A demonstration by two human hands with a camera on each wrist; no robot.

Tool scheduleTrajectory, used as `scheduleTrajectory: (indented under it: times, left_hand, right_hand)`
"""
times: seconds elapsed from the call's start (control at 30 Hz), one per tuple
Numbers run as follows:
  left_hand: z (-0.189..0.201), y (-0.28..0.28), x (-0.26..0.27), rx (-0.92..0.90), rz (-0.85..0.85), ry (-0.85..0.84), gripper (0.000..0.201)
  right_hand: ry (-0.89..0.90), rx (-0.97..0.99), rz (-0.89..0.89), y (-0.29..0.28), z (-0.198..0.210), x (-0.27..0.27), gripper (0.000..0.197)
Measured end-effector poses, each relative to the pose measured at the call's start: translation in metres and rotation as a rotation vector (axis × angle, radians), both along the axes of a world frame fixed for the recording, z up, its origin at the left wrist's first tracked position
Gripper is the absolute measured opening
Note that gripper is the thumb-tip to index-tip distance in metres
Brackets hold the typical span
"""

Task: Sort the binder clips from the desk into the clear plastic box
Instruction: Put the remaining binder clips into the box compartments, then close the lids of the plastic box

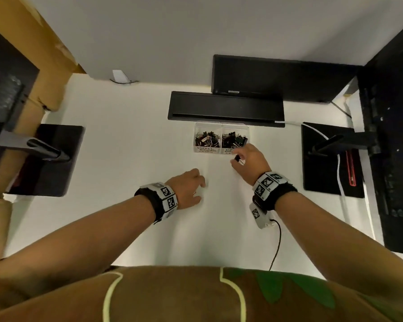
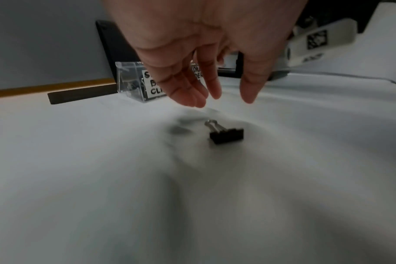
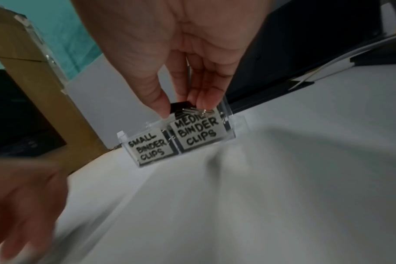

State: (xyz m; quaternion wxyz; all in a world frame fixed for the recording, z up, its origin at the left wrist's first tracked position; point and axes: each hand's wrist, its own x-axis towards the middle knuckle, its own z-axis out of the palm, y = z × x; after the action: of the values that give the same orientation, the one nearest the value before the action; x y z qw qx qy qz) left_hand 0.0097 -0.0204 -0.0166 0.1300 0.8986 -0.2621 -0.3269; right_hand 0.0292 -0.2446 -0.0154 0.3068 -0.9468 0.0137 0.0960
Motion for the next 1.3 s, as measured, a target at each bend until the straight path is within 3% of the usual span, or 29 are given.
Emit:
scheduleTrajectory:
  times: [0.13, 0.23, 0.33, 0.5, 0.73, 0.9, 1.1, 1.3]
  left_hand:
    - [-0.011, 0.012, -0.013, 0.087, -0.042, 0.016, 0.047]
    - [-0.016, 0.015, -0.016, 0.107, -0.049, 0.058, 0.035]
    - [-0.02, 0.015, -0.017, 0.092, -0.056, 0.038, 0.023]
    - [-0.023, 0.009, -0.013, 0.054, -0.058, 0.03, 0.021]
    - [0.001, -0.021, 0.01, -0.271, 0.242, 0.021, 0.017]
    - [0.032, -0.058, 0.053, -0.441, 0.311, -0.092, 0.014]
    - [0.033, -0.091, 0.095, -0.323, 0.23, -0.271, 0.021]
    - [0.018, -0.105, 0.105, -0.158, 0.145, -0.36, 0.023]
  right_hand:
    - [0.012, -0.041, -0.09, -0.002, 0.006, 0.019, 0.039]
    - [0.045, -0.047, -0.148, -0.003, 0.01, 0.03, 0.041]
    - [0.009, 0.016, -0.22, -0.006, 0.018, 0.041, 0.038]
    - [-0.041, 0.138, -0.299, -0.011, 0.033, 0.053, 0.03]
    - [-0.042, 0.095, -0.28, -0.019, 0.026, 0.059, 0.028]
    - [-0.055, 0.026, -0.205, -0.02, 0.02, 0.059, 0.024]
    - [0.011, -0.06, -0.158, -0.025, 0.006, 0.054, 0.027]
    - [-0.035, -0.046, -0.117, -0.02, 0.006, 0.053, 0.022]
